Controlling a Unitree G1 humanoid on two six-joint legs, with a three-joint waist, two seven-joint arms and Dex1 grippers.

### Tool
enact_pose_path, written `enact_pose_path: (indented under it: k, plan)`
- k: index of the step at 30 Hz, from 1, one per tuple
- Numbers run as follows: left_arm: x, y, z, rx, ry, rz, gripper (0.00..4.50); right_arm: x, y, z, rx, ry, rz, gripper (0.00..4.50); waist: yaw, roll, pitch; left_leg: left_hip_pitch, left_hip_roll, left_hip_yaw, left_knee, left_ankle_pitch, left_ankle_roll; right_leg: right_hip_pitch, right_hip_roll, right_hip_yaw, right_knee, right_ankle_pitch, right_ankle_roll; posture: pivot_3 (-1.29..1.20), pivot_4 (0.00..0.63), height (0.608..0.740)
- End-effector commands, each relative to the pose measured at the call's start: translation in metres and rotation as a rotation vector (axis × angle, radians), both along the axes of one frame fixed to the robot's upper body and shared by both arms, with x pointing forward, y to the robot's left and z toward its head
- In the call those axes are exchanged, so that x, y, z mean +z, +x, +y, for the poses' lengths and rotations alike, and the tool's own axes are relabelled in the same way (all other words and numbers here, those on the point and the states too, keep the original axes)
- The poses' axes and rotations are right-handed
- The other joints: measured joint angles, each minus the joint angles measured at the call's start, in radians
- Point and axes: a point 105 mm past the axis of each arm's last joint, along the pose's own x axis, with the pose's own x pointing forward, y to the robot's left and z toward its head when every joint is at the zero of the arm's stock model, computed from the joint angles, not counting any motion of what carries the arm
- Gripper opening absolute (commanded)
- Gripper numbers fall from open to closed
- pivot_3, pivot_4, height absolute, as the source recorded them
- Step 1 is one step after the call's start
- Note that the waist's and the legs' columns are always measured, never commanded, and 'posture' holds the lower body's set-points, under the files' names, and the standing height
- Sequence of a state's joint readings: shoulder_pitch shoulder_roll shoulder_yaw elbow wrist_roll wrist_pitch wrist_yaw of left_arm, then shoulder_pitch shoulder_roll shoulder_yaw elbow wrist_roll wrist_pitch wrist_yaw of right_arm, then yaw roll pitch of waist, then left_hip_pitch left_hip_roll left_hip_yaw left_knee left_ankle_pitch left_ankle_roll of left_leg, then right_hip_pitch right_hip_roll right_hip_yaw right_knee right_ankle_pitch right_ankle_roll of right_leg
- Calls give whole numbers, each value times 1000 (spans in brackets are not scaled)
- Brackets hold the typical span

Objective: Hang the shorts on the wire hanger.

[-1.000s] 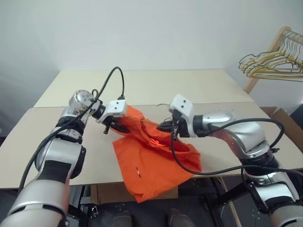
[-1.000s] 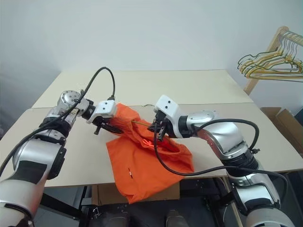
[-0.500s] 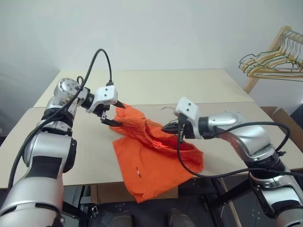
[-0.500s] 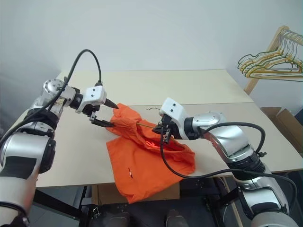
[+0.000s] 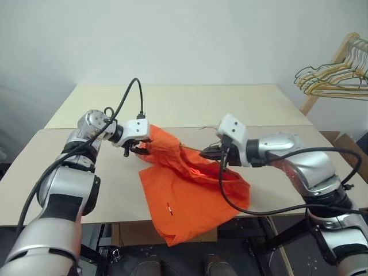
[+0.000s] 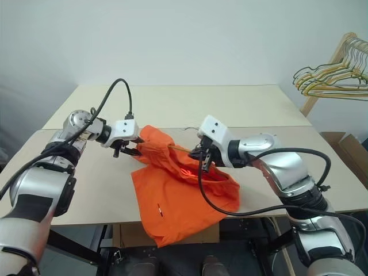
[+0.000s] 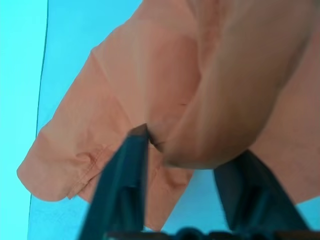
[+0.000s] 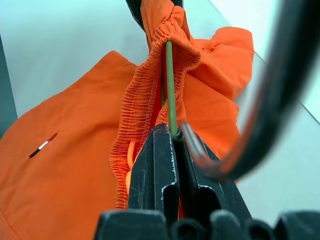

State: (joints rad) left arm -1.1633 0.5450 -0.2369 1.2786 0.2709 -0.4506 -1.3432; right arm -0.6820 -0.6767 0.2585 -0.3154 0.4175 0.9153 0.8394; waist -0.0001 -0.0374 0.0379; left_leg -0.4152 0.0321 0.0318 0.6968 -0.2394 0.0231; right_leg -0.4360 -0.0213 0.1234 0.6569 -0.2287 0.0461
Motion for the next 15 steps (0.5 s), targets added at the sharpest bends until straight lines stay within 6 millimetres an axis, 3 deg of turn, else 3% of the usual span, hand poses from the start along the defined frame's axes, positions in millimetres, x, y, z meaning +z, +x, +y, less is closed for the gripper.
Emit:
enact_pose_path:
  k: [1, 3, 11, 15]
  plan:
    - [9, 4, -3, 13, -51, -28, 519, 15, -2, -3, 2, 24, -52, 0, -1, 0, 0, 0, 0, 0, 0, 0, 0, 0, 0, 0, 0, 0, 0, 47, 0, 740]
    - [11, 4, -6, 18, -79, -24, 31, 15, -2, -6, -1, 22, -49, 0, -2, 0, 0, 0, 0, 0, 0, 0, 0, 0, 0, 0, 0, 0, 0, 46, 0, 740]
    - [27, 9, -10, 37, -159, -51, 31, 8, -6, -13, -14, -6, -40, 0, -1, 0, 0, 0, 0, 0, 0, 0, 0, 0, 0, 0, 0, 0, 0, 50, 0, 740]
    - [45, 16, -8, 90, -208, -94, 31, -4, -7, -19, -32, -69, -44, 0, 0, 0, 0, 0, 0, 0, 0, 0, 0, 0, 0, 0, 0, 0, 0, 54, 0, 740]
